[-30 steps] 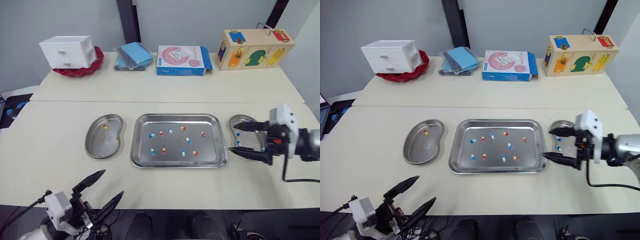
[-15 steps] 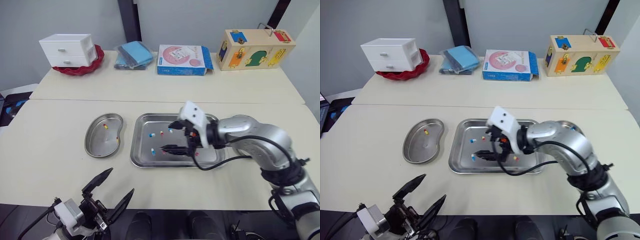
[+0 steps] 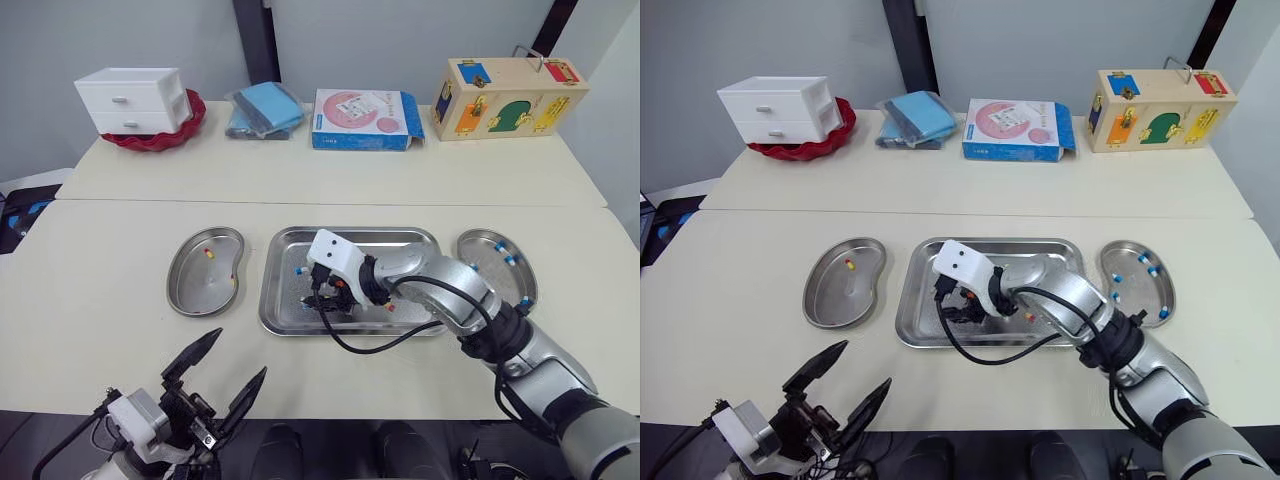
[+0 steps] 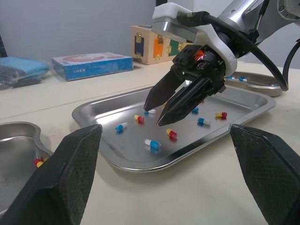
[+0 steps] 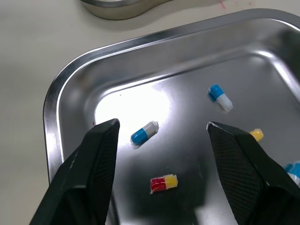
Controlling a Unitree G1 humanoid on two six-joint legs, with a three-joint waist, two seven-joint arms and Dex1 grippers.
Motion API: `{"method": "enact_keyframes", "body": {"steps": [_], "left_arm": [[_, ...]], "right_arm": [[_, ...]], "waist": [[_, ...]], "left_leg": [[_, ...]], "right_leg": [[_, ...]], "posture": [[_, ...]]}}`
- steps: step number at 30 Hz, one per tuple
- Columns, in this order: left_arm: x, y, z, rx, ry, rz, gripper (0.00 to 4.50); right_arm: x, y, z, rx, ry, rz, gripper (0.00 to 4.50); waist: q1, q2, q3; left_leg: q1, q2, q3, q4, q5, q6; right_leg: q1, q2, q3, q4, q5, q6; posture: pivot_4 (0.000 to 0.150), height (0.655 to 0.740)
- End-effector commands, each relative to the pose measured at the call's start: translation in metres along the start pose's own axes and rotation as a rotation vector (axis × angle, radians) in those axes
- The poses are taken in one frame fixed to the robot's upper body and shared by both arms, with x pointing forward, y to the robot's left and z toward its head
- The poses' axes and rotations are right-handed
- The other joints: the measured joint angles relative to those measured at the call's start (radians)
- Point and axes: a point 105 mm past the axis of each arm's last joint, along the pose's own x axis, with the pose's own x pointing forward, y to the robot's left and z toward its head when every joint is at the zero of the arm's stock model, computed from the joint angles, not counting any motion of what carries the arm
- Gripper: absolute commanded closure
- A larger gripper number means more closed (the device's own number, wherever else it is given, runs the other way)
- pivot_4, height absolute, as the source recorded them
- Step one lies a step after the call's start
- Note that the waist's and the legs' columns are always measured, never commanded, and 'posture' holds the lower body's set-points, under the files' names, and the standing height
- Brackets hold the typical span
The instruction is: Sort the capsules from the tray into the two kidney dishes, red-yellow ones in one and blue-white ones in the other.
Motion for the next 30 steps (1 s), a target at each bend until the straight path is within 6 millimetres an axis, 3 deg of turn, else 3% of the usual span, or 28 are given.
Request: {"method": "enact_keyframes", "body": {"steps": [1,12,21,24,30], "left_arm": [[0.007,-0.005,0.010,0.013,-0.012,-0.022,0.00],[0.026,-0.005,0.030,0.024,-0.016,-0.018,0.00],[0.026,-0.004,0.028,0.023,0.023,-0.012,0.00],[0.024,-0.003,0.027,0.027,0.037,-0.007,0.00],[0.024,0.001,0.028,0.042,0.044,-0.005,0.00]], "right_arm": [[0.001,0.006,0.013,-0.044,-0.035,0.019,1.22],[0.016,0.009,0.002,-0.056,0.025,0.024,1.22],[0.025,0.009,-0.007,-0.084,0.056,0.029,1.22],[0.027,0.011,-0.007,-0.090,0.051,0.035,1.76],[0.027,0.012,-0.005,-0.105,0.039,0.043,3.30]], "waist": [[0.000,0.000,0.000],[0.000,0.000,0.000],[-0.001,0.000,0.000],[-0.001,0.000,0.000],[-0.001,0.000,0.000]], "left_leg": [[0.000,0.000,0.000,0.000,0.000,0.000],[0.000,0.000,0.000,-0.001,0.000,0.000],[0.000,0.000,0.000,-0.001,0.000,0.000],[0.000,0.000,0.000,-0.002,0.000,0.000],[0.000,0.000,0.000,-0.002,0.000,0.000]], "right_leg": [[0.000,0.000,0.000,0.000,0.000,0.000],[0.000,0.000,0.000,0.000,0.000,0.000],[-0.001,0.000,0.000,0.000,0.000,0.000],[-0.001,0.000,0.000,0.000,0.000,0.000],[-0.001,0.000,0.000,0.000,0.000,0.000]], "posture": [[0.150,0.7400],[0.150,0.7400],[0.150,0.7400],[0.150,0.7400],[0.150,0.7400]]}}
